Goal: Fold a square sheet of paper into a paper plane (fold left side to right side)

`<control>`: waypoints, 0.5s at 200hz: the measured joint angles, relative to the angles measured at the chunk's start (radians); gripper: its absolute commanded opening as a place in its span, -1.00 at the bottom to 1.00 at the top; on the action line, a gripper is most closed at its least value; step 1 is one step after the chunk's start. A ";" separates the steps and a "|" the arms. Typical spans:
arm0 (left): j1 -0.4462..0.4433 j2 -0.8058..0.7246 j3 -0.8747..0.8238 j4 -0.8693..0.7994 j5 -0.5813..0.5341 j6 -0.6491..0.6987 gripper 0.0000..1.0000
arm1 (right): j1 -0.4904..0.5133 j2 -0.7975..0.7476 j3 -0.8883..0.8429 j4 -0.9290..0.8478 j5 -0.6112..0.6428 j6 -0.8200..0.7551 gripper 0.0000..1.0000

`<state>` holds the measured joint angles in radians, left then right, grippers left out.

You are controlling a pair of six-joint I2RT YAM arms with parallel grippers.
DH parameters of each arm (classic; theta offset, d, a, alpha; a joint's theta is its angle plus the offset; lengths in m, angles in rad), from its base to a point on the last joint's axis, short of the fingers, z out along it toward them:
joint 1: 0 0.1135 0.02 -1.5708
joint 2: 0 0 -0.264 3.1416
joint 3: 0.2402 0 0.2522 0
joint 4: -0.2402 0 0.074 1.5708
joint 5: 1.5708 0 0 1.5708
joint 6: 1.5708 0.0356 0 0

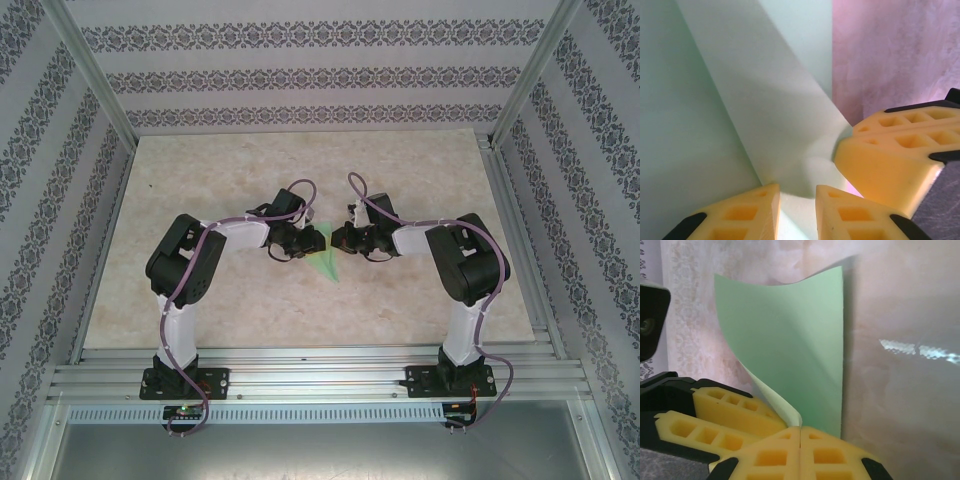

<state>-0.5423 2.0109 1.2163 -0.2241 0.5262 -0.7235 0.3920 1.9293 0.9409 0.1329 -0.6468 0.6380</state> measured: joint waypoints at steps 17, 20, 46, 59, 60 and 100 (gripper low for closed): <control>-0.004 0.006 0.002 0.000 0.000 0.000 -0.45 | -0.007 0.000 0.000 -0.007 0.002 -0.004 -1.00; -0.004 0.006 0.002 0.000 0.000 0.000 -0.45 | -0.008 0.000 0.000 -0.008 0.002 -0.004 -1.00; -0.005 0.009 0.002 0.000 0.000 0.000 -0.43 | -0.009 0.000 0.007 -0.022 0.006 -0.009 -0.99; -0.005 0.009 0.002 0.000 0.001 0.000 -0.42 | -0.009 0.000 0.012 -0.028 0.006 -0.012 -0.98; -0.005 0.009 0.002 0.000 0.001 0.000 -0.42 | -0.009 0.000 0.013 -0.029 0.006 -0.011 -0.98; -0.005 0.009 0.005 0.000 0.008 0.000 -0.31 | -0.015 0.000 0.015 -0.040 0.010 -0.014 -0.98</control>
<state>-0.5476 2.0201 1.2209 -0.2237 0.5339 -0.7235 0.3771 1.9293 0.9558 0.0929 -0.6373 0.6235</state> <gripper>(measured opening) 0.333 0.044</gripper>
